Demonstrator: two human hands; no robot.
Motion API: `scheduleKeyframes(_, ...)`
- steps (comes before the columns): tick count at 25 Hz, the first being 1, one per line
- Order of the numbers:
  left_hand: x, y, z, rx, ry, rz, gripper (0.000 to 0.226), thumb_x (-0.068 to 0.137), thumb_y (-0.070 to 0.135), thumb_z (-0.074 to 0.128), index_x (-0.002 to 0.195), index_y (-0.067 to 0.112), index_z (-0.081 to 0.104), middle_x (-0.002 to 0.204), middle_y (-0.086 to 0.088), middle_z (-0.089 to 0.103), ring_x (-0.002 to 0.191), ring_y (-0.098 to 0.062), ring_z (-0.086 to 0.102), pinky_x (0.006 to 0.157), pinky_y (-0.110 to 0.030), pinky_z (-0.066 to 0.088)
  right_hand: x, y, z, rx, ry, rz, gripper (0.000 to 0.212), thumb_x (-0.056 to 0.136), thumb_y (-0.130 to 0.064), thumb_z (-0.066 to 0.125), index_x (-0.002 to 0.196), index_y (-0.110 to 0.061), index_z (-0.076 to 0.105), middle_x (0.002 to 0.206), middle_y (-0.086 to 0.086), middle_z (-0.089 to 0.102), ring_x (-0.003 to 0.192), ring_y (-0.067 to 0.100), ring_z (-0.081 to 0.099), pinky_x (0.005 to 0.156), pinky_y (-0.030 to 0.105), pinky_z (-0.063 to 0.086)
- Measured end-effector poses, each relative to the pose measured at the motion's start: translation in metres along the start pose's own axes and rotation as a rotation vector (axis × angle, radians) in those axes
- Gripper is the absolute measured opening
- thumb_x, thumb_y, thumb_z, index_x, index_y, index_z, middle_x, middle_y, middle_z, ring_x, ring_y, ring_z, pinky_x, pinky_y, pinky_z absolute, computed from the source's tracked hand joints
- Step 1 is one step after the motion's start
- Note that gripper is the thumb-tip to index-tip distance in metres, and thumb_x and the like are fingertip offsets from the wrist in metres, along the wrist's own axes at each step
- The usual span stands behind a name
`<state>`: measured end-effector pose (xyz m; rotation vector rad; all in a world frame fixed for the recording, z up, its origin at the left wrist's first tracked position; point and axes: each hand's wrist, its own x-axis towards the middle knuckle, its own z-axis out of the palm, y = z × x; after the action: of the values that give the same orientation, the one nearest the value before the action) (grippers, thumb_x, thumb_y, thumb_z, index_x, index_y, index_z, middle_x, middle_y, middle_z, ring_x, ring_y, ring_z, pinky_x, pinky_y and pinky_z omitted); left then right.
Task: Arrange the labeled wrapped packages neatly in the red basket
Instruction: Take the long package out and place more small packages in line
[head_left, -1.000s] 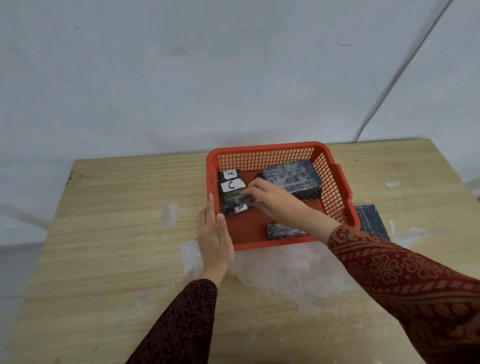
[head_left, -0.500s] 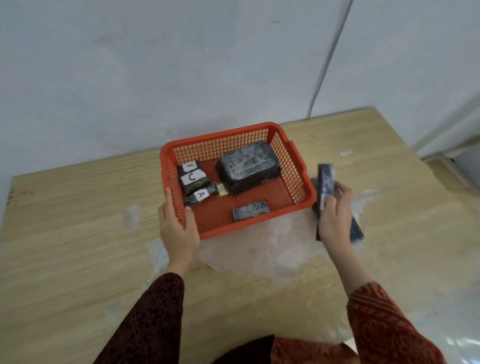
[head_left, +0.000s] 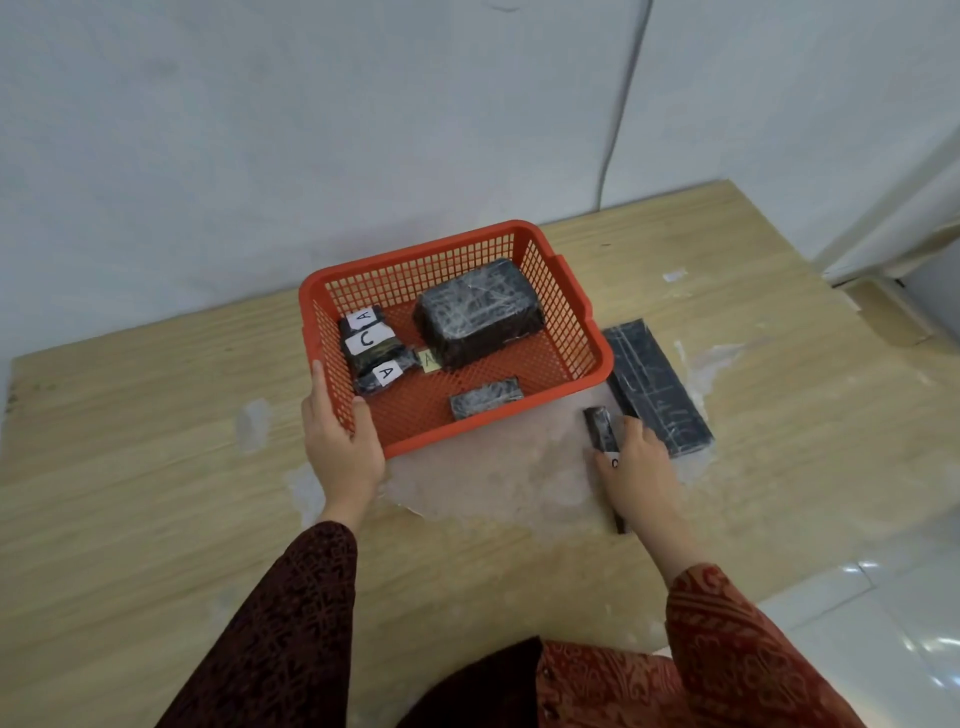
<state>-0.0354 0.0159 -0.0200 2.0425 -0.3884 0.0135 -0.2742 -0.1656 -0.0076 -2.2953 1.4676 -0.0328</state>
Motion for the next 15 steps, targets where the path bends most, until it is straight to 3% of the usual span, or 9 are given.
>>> scheduleKeyframes(3, 0.000, 0.002, 0.000, 0.005, -0.001, 0.000, 0.058, 0.095, 0.022, 0.045, 0.149, 0.023, 0.024, 0.125, -0.008, 0.051, 0.111, -0.015, 0.048, 0.097, -0.039, 0.044, 0.008, -0.024, -0.025, 0.182, 0.224, -0.289, 0.029, 0.089, -0.018, 0.061, 0.115, -0.005, 0.056, 0.110, 0.013, 0.061, 0.103, 0.028, 0.057, 0.083, 0.031, 0.045)
scheduleKeyframes(5, 0.000, 0.001, -0.001, 0.006, -0.001, -0.005, 0.058, 0.095, 0.021, 0.045, 0.149, 0.023, 0.024, 0.125, -0.007, 0.050, 0.108, -0.010, 0.047, 0.095, -0.035, 0.044, 0.026, -0.057, -0.038, 0.262, 0.269, -0.536, 0.018, 0.087, -0.011, 0.062, 0.105, -0.008, 0.061, 0.102, 0.007, 0.062, 0.097, 0.019, 0.056, 0.082, 0.025, 0.042)
scheduleKeyframes(7, -0.001, 0.002, -0.001, 0.007, -0.003, -0.006, 0.058, 0.095, 0.020, 0.045, 0.149, 0.023, 0.024, 0.123, -0.006, 0.050, 0.104, -0.007, 0.045, 0.091, -0.030, 0.042, 0.050, -0.096, -0.040, 0.170, 0.096, -0.759, 0.015, 0.086, -0.007, 0.062, 0.099, -0.011, 0.068, 0.099, 0.006, 0.063, 0.095, 0.021, 0.055, 0.081, 0.029, 0.045)
scheduleKeyframes(9, -0.001, 0.003, -0.002, -0.002, -0.008, -0.016, 0.058, 0.096, 0.019, 0.045, 0.149, 0.023, 0.024, 0.120, -0.007, 0.050, 0.101, -0.007, 0.045, 0.088, -0.028, 0.041, 0.071, -0.130, -0.030, -0.161, -0.263, -0.947, 0.021, 0.087, -0.005, 0.058, 0.100, -0.015, 0.072, 0.103, 0.008, 0.064, 0.100, 0.025, 0.055, 0.084, 0.037, 0.048)
scheduleKeyframes(11, 0.000, 0.004, -0.001, -0.007, -0.014, -0.029, 0.057, 0.096, 0.018, 0.044, 0.149, 0.024, 0.024, 0.118, -0.006, 0.050, 0.098, -0.007, 0.045, 0.084, -0.026, 0.040, 0.086, -0.147, -0.018, -0.447, -0.527, -1.012, 0.024, 0.085, -0.005, 0.060, 0.102, -0.017, 0.072, 0.108, 0.006, 0.064, 0.102, 0.024, 0.057, 0.083, 0.033, 0.048)
scheduleKeyframes(13, 0.000, 0.005, -0.001, -0.006, -0.013, -0.035, 0.057, 0.096, 0.017, 0.044, 0.149, 0.024, 0.025, 0.117, -0.005, 0.051, 0.097, -0.006, 0.045, 0.082, -0.024, 0.039, 0.095, -0.152, -0.010, -0.537, -0.610, -1.044, 0.024, 0.083, -0.005, 0.064, 0.103, -0.017, 0.068, 0.110, 0.005, 0.062, 0.098, 0.024, 0.059, 0.075, 0.029, 0.044)
scheduleKeyframes(15, 0.000, 0.004, -0.002, -0.012, -0.001, -0.033, 0.056, 0.096, 0.015, 0.044, 0.149, 0.023, 0.026, 0.117, -0.004, 0.051, 0.097, -0.006, 0.046, 0.083, -0.023, 0.040, 0.098, -0.155, -0.004, -0.589, -0.604, -1.085, 0.030, 0.081, -0.002, 0.064, 0.108, -0.015, 0.059, 0.113, 0.007, 0.058, 0.099, 0.027, 0.058, 0.077, 0.033, 0.046)
